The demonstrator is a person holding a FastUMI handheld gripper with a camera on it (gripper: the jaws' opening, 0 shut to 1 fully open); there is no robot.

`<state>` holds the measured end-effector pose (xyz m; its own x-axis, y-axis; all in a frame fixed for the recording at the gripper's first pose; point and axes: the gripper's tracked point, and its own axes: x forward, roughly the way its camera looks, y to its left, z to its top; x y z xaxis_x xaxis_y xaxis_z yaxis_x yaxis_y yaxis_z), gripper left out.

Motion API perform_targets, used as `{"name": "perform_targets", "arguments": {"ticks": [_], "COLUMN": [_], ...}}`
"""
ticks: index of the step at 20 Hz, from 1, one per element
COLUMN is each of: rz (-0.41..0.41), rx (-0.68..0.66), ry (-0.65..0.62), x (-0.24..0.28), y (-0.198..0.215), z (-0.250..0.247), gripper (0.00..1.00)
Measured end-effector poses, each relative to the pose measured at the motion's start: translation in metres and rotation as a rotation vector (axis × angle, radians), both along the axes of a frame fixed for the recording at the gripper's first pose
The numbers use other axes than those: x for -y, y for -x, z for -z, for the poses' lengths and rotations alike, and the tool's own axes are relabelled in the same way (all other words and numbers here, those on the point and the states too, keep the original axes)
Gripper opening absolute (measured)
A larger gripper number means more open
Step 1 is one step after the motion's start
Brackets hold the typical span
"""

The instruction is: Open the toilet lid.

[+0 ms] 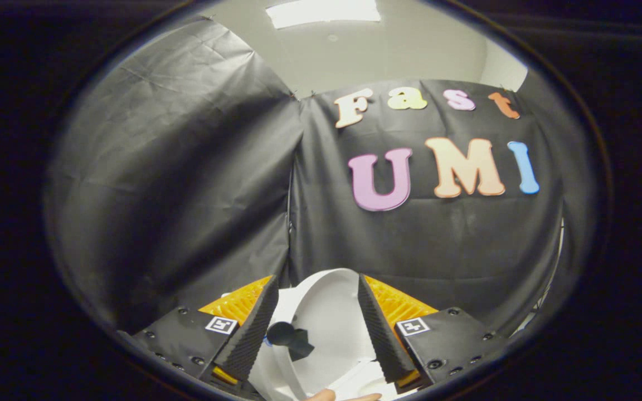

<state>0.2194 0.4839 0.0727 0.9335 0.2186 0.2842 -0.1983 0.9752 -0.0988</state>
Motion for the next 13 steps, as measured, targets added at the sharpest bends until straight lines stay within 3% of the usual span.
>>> {"name": "perform_targets", "arguments": {"ticks": [7, 13], "rz": [0.203, 0.317], "rx": [0.067, 0.043], "ry": [-0.042, -0.057], "x": [0.078, 0.150], "y": [0.041, 0.062], "z": [-0.022, -0.017], "gripper": [0.88, 0.88]}}
